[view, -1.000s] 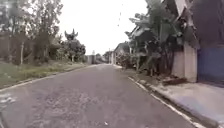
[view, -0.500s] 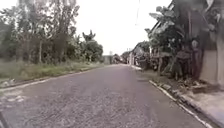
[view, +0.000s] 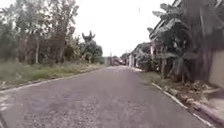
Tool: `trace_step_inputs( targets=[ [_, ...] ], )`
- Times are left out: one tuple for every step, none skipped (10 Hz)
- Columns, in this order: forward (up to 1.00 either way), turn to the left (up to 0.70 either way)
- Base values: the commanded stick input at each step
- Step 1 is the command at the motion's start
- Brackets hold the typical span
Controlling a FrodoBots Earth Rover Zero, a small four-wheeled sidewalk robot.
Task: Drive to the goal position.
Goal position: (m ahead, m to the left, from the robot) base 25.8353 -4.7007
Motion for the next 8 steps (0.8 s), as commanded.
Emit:
trace_step_inputs(
  targets=[
    [0.7,0.04],
    [0.7,0.04],
    [0.7,0.04],
    [0.7,0.04],
    [0.7,0.04],
    [0.7,0.04],
    [0.7,0.04],
    [0.7,0.04]
  ],
)
